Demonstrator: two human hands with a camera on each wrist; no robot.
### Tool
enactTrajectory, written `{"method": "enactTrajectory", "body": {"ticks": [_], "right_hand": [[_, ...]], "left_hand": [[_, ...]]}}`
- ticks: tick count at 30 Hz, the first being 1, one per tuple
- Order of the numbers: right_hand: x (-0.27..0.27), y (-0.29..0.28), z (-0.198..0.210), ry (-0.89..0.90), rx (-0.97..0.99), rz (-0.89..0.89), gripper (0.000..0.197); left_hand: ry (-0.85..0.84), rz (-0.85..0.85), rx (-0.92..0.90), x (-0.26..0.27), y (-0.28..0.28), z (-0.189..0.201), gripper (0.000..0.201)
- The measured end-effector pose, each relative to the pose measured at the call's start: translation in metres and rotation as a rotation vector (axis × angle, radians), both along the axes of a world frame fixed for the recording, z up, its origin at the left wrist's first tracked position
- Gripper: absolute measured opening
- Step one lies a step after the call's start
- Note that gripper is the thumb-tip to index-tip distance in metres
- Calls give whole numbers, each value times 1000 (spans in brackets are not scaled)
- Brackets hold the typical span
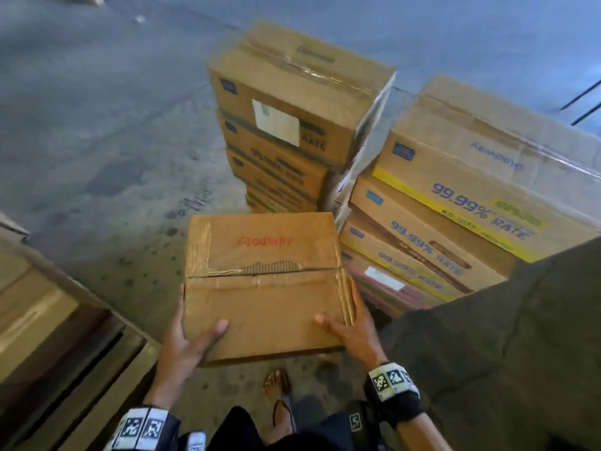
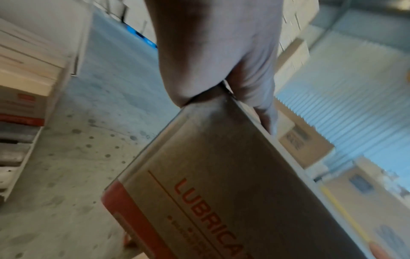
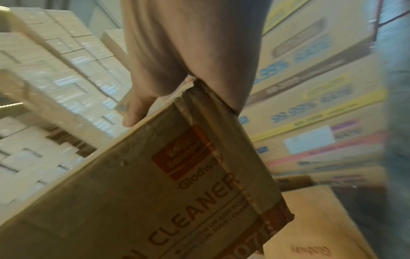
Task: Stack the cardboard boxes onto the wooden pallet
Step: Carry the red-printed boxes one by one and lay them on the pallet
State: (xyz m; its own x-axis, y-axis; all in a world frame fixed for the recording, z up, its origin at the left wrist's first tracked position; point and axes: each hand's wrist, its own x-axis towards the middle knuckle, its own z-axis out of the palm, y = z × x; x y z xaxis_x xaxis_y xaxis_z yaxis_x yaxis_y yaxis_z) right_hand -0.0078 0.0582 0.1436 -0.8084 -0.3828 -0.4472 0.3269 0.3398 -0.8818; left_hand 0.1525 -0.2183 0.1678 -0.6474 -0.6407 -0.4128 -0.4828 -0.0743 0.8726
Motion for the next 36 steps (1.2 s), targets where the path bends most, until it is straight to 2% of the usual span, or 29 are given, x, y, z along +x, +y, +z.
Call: {"method": "enactTrajectory", "body": {"ticks": [4,9,16,20,25,29,36], "right_hand": [[-9,-58,34,109,58,163,108],[-13,-115,70,220,78,358,117],[6,-165,86,319,32,606,134],[25,-183,89,341,-47,729,126],[47,-193,84,343,-57,889,119],[67,-205,86,338,-39,973,118],[103,-247,77,411,35,1060,121]], "left_hand": [[120,131,-25,31,-23,21,99],[154,400,-88,68,-33,48,102],[160,634,-161,138,-8,70,109],[102,788,-213,169,13,83,104],[59,900,-252,195,41,89,98],[-50,970,-238,219,50,82,115],[-140,1030,-217,259,35,58,112]]}}
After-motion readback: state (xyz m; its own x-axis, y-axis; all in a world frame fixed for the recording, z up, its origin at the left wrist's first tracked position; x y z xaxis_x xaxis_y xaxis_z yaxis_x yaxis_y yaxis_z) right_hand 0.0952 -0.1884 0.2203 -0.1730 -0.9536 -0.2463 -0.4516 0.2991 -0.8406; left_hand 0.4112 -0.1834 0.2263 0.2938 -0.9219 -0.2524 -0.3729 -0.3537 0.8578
